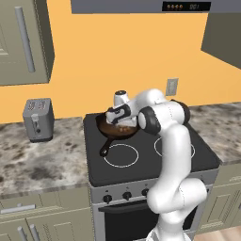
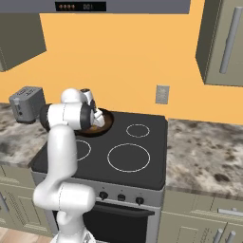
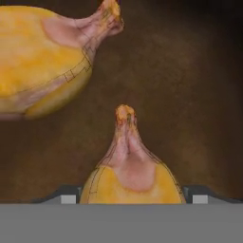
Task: Take the chicken drumsticks from the pan and place one on each plate on the dining counter.
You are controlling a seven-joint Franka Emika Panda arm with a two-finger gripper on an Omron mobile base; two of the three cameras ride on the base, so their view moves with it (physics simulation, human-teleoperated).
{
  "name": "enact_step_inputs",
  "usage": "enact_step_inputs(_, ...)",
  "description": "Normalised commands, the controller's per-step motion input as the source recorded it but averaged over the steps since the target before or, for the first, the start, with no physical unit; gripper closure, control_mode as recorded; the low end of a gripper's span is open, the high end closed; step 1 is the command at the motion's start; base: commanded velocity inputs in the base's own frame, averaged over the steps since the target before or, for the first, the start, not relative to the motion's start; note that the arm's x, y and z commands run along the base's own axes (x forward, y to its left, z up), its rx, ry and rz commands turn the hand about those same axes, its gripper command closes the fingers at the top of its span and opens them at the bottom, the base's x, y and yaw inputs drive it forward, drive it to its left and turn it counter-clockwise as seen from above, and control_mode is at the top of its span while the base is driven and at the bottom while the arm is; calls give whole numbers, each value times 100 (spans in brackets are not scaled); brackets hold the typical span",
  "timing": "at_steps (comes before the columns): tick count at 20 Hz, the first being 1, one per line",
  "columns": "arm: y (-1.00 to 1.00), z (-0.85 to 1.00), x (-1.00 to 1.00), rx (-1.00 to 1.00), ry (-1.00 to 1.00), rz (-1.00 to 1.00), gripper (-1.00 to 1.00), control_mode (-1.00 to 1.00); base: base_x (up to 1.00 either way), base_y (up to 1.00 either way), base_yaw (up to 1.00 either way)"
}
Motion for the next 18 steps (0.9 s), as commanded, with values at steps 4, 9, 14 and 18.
enact_step_inputs(4,0,38,-4,13,-14,5,100,-100,0,0,0)
enact_step_inputs(9,1,81,-30,18,0,4,100,-100,0,0,0)
enact_step_inputs(14,0,74,-62,13,0,9,100,-100,0,0,0)
enact_step_inputs(18,0,62,-67,0,3,13,100,-100,0,0,0)
